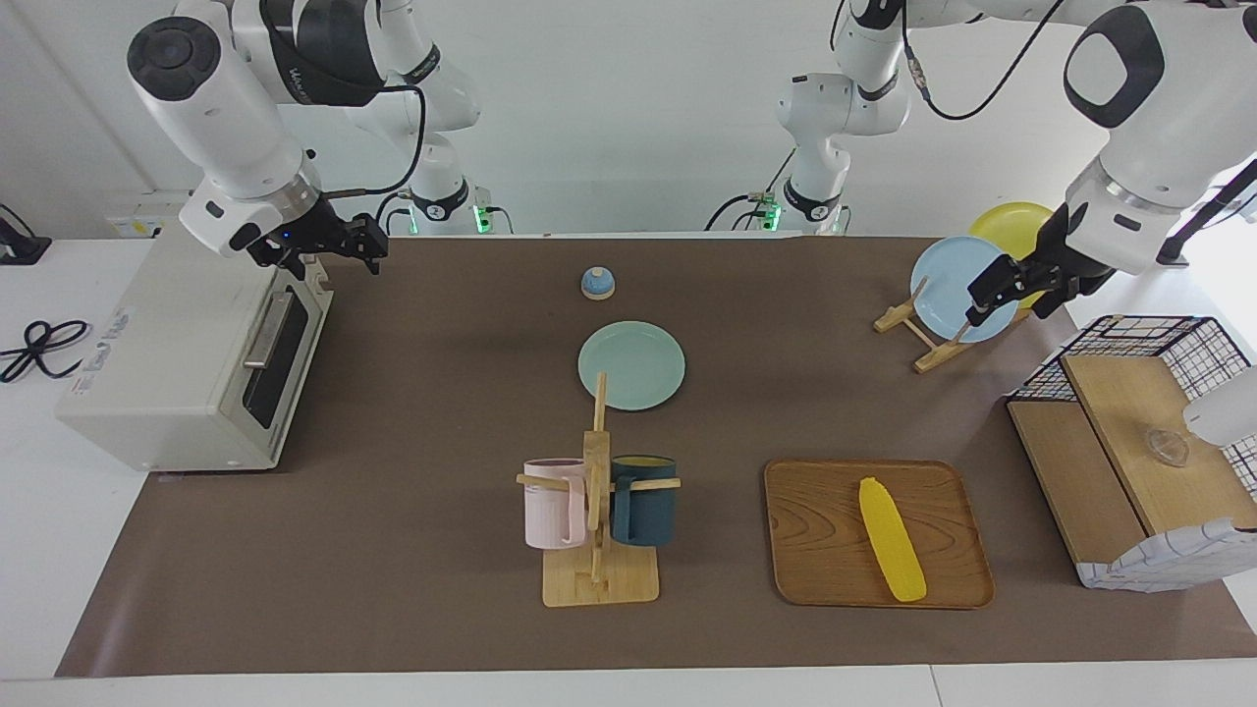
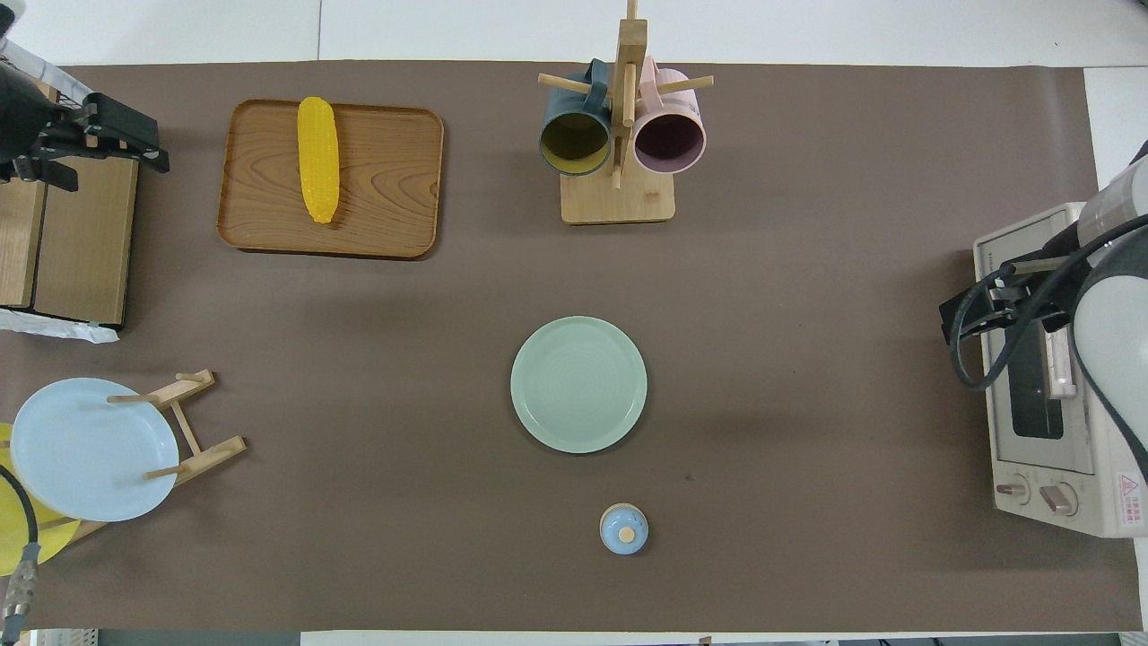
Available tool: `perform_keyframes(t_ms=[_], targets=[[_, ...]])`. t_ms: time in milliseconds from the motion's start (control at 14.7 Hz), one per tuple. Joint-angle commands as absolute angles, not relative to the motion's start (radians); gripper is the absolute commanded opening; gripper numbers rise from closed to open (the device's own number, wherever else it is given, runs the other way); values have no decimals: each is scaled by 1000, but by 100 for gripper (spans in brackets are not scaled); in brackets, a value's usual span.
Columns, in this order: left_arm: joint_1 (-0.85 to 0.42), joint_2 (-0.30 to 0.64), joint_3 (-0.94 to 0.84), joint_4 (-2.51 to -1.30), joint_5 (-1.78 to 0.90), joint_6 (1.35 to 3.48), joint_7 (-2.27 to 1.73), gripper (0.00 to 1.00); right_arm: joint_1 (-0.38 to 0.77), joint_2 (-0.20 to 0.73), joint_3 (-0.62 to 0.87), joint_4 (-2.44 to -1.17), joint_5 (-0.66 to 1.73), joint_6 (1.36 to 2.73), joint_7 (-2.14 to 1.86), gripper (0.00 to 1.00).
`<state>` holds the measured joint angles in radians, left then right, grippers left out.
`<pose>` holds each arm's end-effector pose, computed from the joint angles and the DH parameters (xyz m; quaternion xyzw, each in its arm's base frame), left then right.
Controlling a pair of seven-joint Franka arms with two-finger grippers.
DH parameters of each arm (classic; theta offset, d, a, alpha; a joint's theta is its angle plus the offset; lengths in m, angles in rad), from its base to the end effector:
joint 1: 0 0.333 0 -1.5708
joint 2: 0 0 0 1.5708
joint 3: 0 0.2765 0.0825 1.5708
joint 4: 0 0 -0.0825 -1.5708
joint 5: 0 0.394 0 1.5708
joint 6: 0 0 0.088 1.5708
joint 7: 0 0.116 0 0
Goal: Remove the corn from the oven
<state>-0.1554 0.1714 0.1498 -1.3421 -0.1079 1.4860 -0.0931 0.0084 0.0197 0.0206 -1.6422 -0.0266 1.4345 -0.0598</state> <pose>0.6012 -0.0242 0.5794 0.9983 0.0389 -0.0149 0.0404 0.5473 0.0124 0.5213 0.9925 0.0438 -0.1136 0.0113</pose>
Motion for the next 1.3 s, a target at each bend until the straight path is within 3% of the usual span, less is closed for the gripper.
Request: perform_keyframes(t_ms=[0, 205, 409, 682, 1227], targets=[[-152, 13, 138, -1534, -86, 1496, -95, 100, -11, -3, 35, -1664, -31, 1450, -41, 100], [-1, -41, -25, -1621, -81, 1506, -89, 100, -5, -3, 22, -1646, -29, 1456, -38, 100], [-57, -70, -46, -1699, 17, 1584, -92, 100, -2, -6, 14, -1644, -25, 1462, 11, 100], [-61, -40, -41, -1638, -6, 1583, -103, 100, -3, -11, 20, -1646, -25, 1470, 14, 100], [-64, -46, -31, -1649, -37, 1609, -107, 100, -11, -15, 20, -1652, -25, 1468, 9, 100]])
